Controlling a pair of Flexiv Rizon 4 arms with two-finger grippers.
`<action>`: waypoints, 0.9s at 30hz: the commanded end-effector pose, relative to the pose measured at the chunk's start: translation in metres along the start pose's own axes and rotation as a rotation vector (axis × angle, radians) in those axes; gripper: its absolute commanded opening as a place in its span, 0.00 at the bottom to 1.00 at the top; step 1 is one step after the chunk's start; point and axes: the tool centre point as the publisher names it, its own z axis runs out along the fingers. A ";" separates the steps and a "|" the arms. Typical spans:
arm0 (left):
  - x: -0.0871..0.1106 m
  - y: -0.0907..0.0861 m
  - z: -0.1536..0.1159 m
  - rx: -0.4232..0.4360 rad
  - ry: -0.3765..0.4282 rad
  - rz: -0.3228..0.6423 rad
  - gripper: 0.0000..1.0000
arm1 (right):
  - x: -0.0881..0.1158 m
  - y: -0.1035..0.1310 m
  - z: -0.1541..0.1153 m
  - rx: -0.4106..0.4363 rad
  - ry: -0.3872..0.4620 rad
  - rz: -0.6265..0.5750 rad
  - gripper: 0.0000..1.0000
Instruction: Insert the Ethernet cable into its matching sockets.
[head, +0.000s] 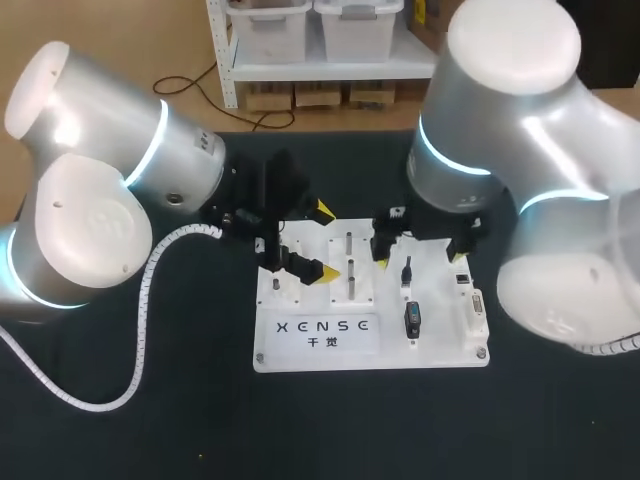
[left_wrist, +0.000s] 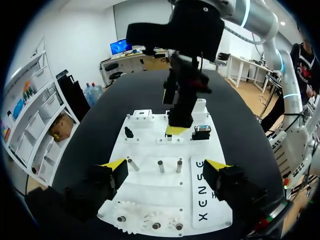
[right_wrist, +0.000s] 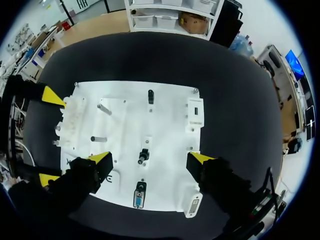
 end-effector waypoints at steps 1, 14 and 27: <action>-0.001 0.001 0.001 0.001 0.006 -0.001 1.00 | 0.000 0.005 0.014 -0.008 0.014 -0.005 1.00; -0.001 0.001 0.001 0.001 0.006 -0.001 1.00 | 0.005 0.006 0.031 -0.015 0.057 -0.022 1.00; -0.001 0.001 0.001 0.001 0.006 -0.001 1.00 | 0.003 0.009 0.035 -0.004 0.074 -0.047 0.45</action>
